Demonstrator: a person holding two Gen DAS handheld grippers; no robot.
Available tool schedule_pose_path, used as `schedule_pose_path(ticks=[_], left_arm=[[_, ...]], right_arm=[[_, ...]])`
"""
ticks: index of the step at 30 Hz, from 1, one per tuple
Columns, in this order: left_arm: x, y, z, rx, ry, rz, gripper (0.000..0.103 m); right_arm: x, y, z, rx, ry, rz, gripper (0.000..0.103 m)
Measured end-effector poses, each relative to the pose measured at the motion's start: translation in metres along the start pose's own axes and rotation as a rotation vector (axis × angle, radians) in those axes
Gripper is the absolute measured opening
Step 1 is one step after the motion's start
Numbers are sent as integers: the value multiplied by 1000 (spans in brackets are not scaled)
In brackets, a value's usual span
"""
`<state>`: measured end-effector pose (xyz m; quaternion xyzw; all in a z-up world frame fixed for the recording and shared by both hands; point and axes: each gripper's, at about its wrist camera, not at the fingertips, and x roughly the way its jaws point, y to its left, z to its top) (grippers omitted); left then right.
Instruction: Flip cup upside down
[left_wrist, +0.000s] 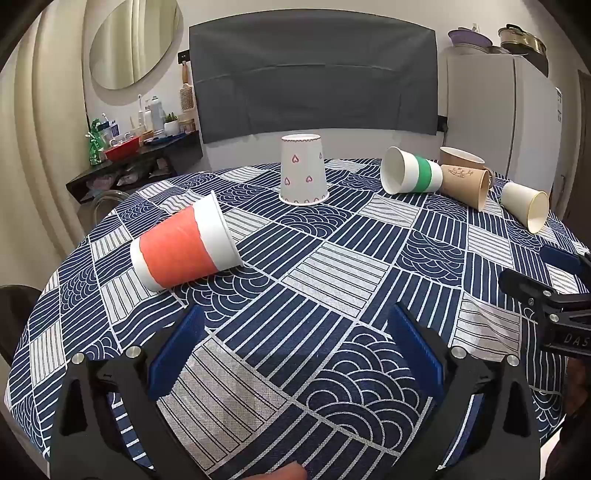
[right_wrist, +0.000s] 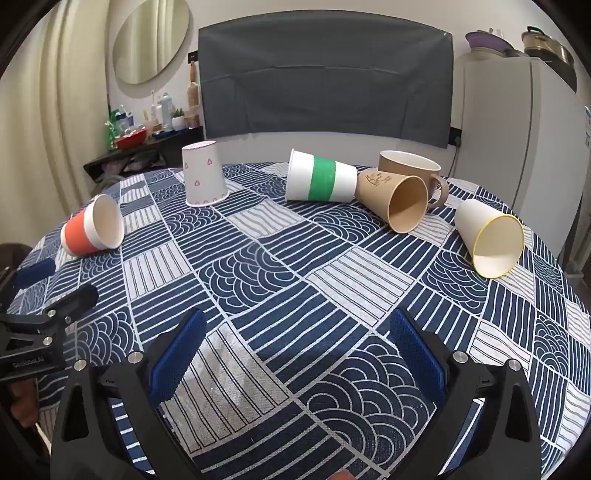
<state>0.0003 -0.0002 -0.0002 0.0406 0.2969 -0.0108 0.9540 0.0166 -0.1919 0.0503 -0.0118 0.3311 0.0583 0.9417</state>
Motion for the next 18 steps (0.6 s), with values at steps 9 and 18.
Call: schedule_pose_path(ticks=[9, 18], left_arm=[[1, 3, 1, -9, 2, -6, 97], [1, 1, 0, -2, -1, -3, 97]], right_arm=[[1, 0, 0, 1, -2, 1, 95], [1, -1, 0, 2, -3, 0, 95]])
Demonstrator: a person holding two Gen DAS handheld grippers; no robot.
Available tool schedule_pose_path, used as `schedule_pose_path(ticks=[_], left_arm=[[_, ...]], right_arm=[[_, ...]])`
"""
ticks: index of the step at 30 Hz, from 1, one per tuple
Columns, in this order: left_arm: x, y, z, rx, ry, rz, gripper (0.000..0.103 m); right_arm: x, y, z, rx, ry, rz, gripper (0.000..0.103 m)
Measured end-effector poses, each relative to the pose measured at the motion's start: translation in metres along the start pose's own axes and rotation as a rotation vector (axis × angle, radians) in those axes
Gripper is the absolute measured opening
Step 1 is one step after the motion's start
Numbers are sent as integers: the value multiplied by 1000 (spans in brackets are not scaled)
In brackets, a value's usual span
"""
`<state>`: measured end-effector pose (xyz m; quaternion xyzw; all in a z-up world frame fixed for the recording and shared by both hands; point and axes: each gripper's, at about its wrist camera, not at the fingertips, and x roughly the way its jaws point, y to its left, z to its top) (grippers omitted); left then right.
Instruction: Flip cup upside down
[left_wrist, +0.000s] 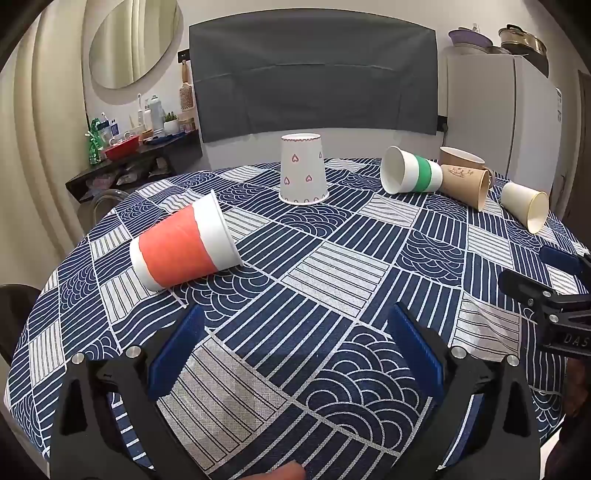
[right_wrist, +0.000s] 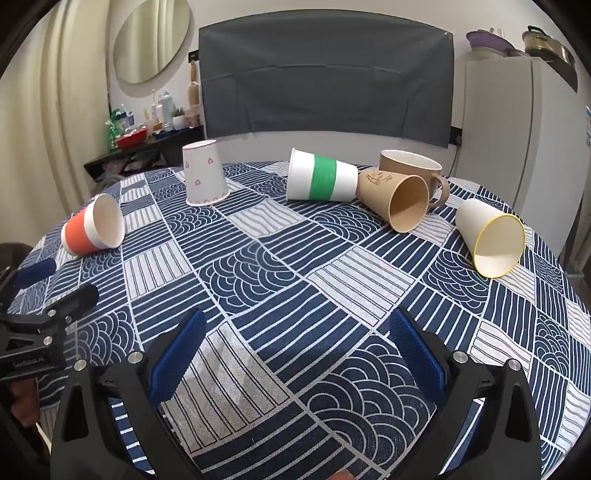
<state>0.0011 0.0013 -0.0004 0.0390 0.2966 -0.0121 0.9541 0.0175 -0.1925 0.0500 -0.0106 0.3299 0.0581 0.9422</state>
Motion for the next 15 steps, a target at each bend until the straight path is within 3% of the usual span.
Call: schedule_pose_path(ticks=[15], left_arm=[[-1, 0, 1, -1, -2, 0, 97]], right_arm=[[-1, -1, 0, 3, -4, -1, 95]])
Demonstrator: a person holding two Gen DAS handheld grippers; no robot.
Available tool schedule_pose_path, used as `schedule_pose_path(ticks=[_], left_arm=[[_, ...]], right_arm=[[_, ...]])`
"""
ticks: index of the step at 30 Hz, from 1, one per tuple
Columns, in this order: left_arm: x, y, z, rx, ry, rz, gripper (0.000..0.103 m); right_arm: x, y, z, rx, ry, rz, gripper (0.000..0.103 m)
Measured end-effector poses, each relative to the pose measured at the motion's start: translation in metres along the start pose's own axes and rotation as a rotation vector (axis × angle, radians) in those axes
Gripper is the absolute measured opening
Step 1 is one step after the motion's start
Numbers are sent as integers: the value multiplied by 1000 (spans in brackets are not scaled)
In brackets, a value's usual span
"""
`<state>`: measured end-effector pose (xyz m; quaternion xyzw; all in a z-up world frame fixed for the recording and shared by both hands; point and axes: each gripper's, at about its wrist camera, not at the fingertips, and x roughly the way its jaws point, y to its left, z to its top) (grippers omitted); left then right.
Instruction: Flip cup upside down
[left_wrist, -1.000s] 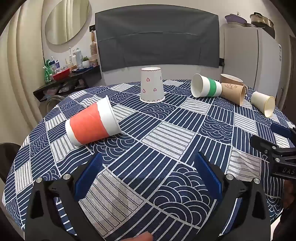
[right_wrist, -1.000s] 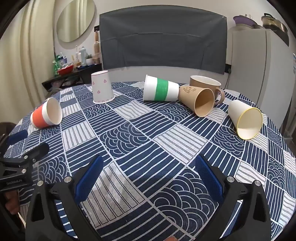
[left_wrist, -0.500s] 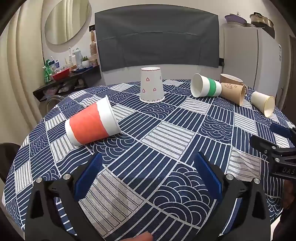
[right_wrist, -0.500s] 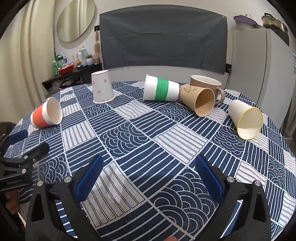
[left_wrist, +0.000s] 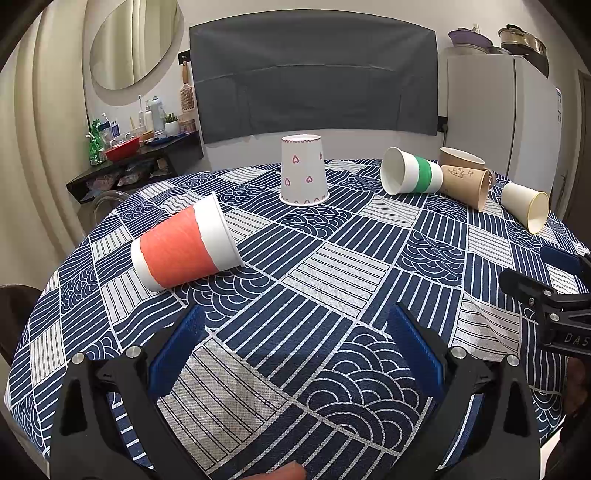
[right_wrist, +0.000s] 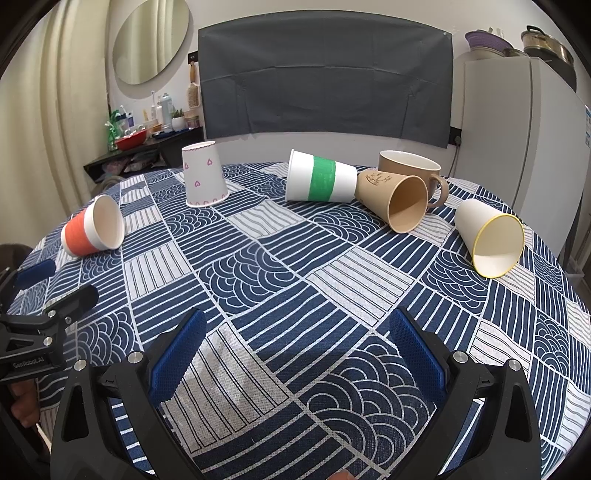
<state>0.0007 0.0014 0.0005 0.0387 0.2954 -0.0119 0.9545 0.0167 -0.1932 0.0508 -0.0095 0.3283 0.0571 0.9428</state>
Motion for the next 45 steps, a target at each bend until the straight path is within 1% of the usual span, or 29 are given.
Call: schedule_pose_path(ticks=[29, 39, 41, 43, 45], left_arm=[[-2, -1, 2, -2, -4, 1, 97], [-4, -4, 7, 2, -13, -1, 97], [-5, -3, 6, -2, -18, -3, 97], [-5, -2, 5, -7, -22, -7, 97], [-5, -1, 4, -11, -25, -13, 97]], right_arm=[[-3, 1, 1, 1, 4, 3, 95], [6, -3, 3, 11, 36, 4, 95], [8, -4, 3, 18, 47, -4, 95], [5, -5, 2, 37, 29, -29, 95], [5, -6, 3, 41, 33, -36, 95]])
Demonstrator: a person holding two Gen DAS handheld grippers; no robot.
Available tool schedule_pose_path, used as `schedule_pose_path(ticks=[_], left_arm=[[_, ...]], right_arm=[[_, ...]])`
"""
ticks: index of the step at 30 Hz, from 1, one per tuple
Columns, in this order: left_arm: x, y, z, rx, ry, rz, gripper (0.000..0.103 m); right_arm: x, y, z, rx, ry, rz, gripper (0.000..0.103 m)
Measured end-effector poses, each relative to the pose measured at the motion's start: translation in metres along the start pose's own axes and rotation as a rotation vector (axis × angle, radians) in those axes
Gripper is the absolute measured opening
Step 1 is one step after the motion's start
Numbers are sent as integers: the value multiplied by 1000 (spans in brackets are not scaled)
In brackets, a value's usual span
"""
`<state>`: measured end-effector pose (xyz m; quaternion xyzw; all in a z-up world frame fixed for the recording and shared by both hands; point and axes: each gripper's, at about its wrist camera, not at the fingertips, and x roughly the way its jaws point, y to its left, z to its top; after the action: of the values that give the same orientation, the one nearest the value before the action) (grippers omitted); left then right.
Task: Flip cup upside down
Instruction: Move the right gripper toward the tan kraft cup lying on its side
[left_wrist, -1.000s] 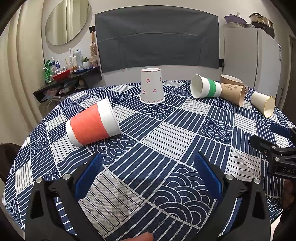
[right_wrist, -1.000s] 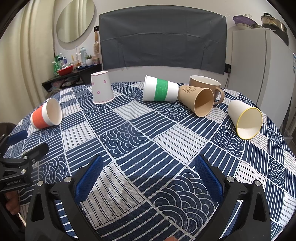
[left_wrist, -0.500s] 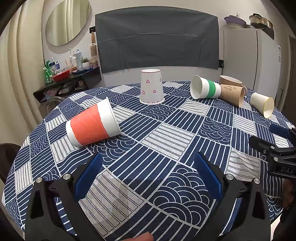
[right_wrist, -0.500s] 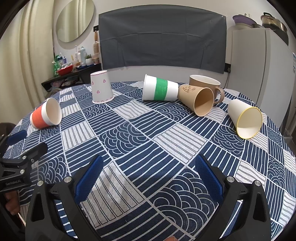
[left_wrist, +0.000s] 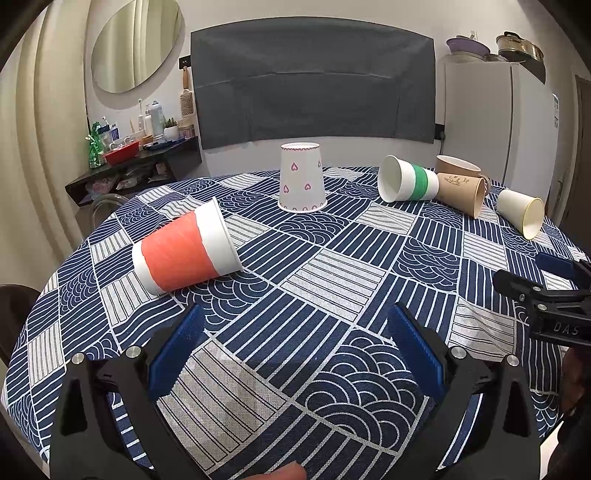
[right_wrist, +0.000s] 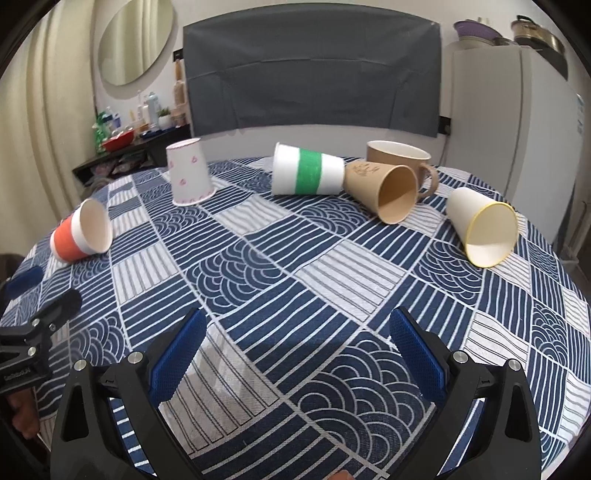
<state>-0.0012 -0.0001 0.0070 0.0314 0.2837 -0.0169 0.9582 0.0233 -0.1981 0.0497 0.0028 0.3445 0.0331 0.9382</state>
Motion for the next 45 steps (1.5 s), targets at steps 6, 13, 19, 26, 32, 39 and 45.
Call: schedule_pose_path(ticks=[6, 13, 19, 26, 32, 39, 45], left_arm=[[0, 2, -1, -1, -2, -15, 97], [0, 5, -2, -14, -3, -41, 97], [1, 8, -3, -27, 0, -66, 97], [2, 10, -3, -33, 2, -91, 97], [3, 11, -3, -31, 12, -116, 97], [6, 11, -1, -32, 29, -143, 97], [6, 11, -2, -33, 23, -146, 97]], right_arm=[[8, -5, 5, 13, 62, -15, 95], [9, -16, 40, -20, 74, -72, 95], [19, -30, 76, -30, 76, -103, 95], [42, -52, 111, 30, 62, -148, 95], [75, -77, 127, 133, 102, -157, 94], [111, -99, 128, 245, 176, -119, 94], [124, -103, 129, 260, 177, -125, 94]])
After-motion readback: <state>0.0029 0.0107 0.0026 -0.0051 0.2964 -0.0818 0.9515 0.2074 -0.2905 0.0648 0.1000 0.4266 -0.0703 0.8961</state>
